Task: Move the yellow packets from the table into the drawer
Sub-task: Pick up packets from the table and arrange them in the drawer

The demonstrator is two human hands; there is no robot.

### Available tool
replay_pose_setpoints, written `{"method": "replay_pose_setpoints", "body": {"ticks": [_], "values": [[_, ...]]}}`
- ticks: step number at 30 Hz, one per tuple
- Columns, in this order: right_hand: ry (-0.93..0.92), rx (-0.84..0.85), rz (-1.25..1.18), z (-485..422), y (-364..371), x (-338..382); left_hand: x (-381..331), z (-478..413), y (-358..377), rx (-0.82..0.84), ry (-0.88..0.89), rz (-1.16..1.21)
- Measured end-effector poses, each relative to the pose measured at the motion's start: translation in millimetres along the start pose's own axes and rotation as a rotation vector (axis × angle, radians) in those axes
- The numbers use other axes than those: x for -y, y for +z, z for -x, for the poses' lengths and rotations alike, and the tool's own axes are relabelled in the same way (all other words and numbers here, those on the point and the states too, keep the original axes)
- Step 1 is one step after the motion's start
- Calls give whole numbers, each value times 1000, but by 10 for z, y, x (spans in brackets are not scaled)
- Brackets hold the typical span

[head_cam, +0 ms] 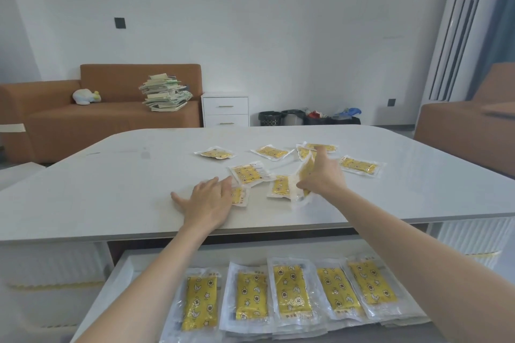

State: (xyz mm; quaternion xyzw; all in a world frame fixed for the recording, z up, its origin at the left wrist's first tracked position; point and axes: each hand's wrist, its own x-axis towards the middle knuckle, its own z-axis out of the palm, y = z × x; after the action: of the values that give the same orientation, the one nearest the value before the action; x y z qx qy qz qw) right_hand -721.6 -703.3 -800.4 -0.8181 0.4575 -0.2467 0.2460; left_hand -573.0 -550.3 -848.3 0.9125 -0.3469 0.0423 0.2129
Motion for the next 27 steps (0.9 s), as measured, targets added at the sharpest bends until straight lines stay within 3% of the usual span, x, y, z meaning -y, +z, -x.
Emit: {"method": "replay_pose_setpoints", "body": {"ticks": [5,12,18,27], "values": [[167,35,-374,-188,98,173,45,-55,64,-46,30,-110],[178,151,305,-277,342,118,62,-162,64,73,-11,-92],[180,228,166,-383,331,228,97,-308,-176,336,-36,-118],[212,261,-48,-273,255,184,56,-444,-354,375,-56,-225]]}}
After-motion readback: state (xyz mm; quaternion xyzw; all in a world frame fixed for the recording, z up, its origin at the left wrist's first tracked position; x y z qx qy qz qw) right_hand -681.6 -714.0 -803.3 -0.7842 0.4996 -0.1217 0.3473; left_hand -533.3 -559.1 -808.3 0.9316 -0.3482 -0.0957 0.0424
